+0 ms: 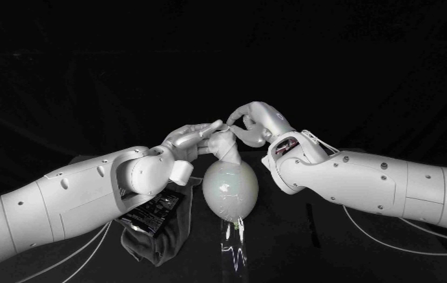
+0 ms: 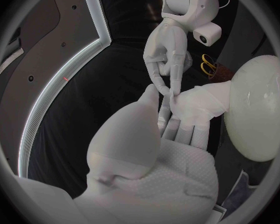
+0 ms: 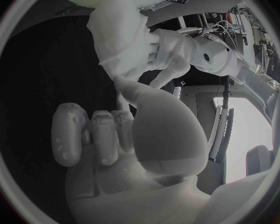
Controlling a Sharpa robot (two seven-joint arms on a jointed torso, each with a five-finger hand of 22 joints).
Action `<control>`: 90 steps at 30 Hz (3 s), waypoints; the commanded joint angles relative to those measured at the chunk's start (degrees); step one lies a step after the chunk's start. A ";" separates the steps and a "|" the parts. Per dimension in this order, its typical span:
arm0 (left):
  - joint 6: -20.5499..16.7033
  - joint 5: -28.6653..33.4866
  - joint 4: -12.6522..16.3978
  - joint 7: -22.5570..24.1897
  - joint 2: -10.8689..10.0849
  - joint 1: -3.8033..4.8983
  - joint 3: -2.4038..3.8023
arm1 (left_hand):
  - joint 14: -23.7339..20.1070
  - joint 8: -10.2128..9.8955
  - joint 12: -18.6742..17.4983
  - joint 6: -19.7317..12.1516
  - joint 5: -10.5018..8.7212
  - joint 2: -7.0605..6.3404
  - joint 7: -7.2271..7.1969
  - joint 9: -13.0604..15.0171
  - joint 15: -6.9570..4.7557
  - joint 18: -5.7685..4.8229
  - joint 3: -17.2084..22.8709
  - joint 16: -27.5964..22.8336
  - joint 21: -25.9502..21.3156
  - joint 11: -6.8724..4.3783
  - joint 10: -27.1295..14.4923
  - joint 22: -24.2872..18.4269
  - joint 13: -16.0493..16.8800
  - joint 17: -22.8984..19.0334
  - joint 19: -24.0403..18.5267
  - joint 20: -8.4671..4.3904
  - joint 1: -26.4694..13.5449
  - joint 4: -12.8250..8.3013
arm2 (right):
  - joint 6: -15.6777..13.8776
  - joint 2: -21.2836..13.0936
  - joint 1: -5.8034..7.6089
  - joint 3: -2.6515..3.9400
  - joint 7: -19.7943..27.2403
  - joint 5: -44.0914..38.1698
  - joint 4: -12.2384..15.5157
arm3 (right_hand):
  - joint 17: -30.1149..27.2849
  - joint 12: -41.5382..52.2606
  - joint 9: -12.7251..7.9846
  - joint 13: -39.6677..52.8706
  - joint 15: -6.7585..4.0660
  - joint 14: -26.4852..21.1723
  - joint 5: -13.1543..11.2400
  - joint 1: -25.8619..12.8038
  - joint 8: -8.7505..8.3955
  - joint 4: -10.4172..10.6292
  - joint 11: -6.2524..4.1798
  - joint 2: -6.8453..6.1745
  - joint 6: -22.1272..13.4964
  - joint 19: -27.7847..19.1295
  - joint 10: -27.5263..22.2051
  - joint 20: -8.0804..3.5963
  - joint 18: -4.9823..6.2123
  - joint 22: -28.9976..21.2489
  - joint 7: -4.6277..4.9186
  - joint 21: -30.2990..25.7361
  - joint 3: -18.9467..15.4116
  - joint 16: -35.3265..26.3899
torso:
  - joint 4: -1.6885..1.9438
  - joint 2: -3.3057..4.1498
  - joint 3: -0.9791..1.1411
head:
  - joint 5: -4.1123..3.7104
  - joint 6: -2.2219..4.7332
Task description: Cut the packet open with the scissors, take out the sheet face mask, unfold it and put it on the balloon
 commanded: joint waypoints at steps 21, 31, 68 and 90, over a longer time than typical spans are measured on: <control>-4.02 -2.58 -0.25 1.98 -0.18 0.05 0.08 | 1.55 -1.54 1.36 -4.34 -0.23 -2.44 5.10 -1.39 -0.45 0.98 -0.98 0.17 0.48 -0.64 2.83 0.17 0.18 0.16 2.76 -0.03 3.55 -2.79 | -0.58 -1.62 -0.01 0.03 0.58 2.00 2.07 | 15.05 0.70 0.23 14.72 -0.50 6.09 0.35 -0.32 0.66 -0.07 -0.36 0.17 0.01 1.00 5.87 -0.42 -0.22 11.98 0.10 0.50 0.53 0.20 | 0.03 0.03 0.04 | 0.13 0.19; -3.91 -7.25 -0.35 1.07 0.02 -0.01 0.07 | 1.29 0.10 1.13 -0.42 -0.22 -3.56 4.69 -1.01 -0.42 0.76 -1.26 -0.12 -0.14 -0.76 2.64 -0.06 0.02 0.10 0.78 0.00 5.65 -4.47 | -0.82 -0.72 -0.04 0.03 0.49 2.66 1.54 | 15.05 0.84 0.29 14.80 -0.52 6.09 0.34 -0.36 0.74 -0.10 -0.37 0.17 0.01 1.01 5.93 -0.44 -0.23 11.99 0.08 0.54 0.60 0.20 | 0.04 0.06 0.01 | 0.02 0.12; -7.41 -9.07 -0.61 2.63 0.68 -0.19 0.08 | 10.59 -4.03 1.10 11.21 -0.33 -5.69 1.56 -3.46 -3.81 1.41 28.93 2.61 4.47 -4.12 13.77 0.87 -0.04 1.09 8.28 -1.76 -4.46 -10.43 | 0.20 -0.04 -0.06 0.03 0.74 3.30 1.51 | 15.05 0.99 0.36 14.90 -0.53 6.09 0.35 -0.41 0.83 -0.16 -0.39 0.16 0.01 1.06 6.00 -0.46 -0.25 12.02 0.07 0.63 0.69 0.20 | -0.02 0.00 0.00 | 0.18 -0.02; -6.96 -9.12 -0.67 1.06 0.55 -0.19 0.08 | 10.78 -3.56 -0.27 11.11 -0.31 -10.96 1.56 -2.86 -3.88 1.22 28.58 2.58 3.79 -4.16 14.86 0.20 -0.12 2.25 8.09 -1.24 -8.24 -8.48 | -0.06 0.01 -0.06 0.03 0.82 3.37 1.49 | 15.05 1.07 0.43 14.94 -0.55 6.09 0.35 -0.46 0.91 -0.21 -0.40 0.13 -0.01 1.02 6.03 -0.47 -0.23 12.00 0.05 0.55 0.78 0.20 | -0.05 0.04 0.01 | 0.13 -0.06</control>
